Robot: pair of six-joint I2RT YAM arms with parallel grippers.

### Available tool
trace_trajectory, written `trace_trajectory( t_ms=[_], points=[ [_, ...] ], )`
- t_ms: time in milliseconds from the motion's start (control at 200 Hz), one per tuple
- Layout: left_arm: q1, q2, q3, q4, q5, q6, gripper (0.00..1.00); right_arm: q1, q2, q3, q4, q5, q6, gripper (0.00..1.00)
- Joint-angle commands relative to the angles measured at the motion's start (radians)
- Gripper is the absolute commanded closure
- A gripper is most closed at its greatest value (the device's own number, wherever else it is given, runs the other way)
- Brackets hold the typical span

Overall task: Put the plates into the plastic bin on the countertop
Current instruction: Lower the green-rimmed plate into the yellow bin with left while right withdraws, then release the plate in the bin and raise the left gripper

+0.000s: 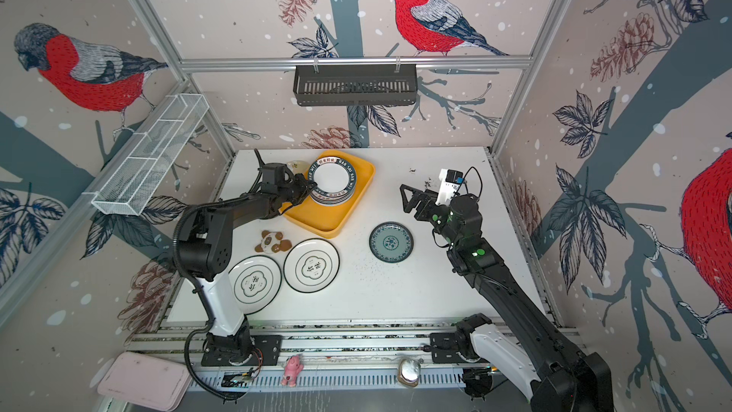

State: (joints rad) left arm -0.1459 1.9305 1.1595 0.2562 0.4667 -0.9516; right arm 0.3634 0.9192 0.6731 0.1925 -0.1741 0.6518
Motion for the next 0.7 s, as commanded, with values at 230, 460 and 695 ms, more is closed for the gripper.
trace_trajectory(
  t_ms=[230, 460, 695],
  points=[
    [0.003, 0.049, 0.042, -0.009, -0.005, 0.001, 0.97, -0.006, -0.003, 0.0, 0.034, 0.033, -0.02, 0.0],
    [0.003, 0.079, 0.059, -0.021, 0.001, -0.01, 0.92, -0.007, 0.006, -0.002, 0.044, 0.027, -0.019, 0.0],
    [0.003, 0.081, 0.051, -0.022, 0.0, -0.009, 0.88, -0.011, 0.004, -0.003, 0.041, 0.031, -0.017, 0.0]
  ],
)
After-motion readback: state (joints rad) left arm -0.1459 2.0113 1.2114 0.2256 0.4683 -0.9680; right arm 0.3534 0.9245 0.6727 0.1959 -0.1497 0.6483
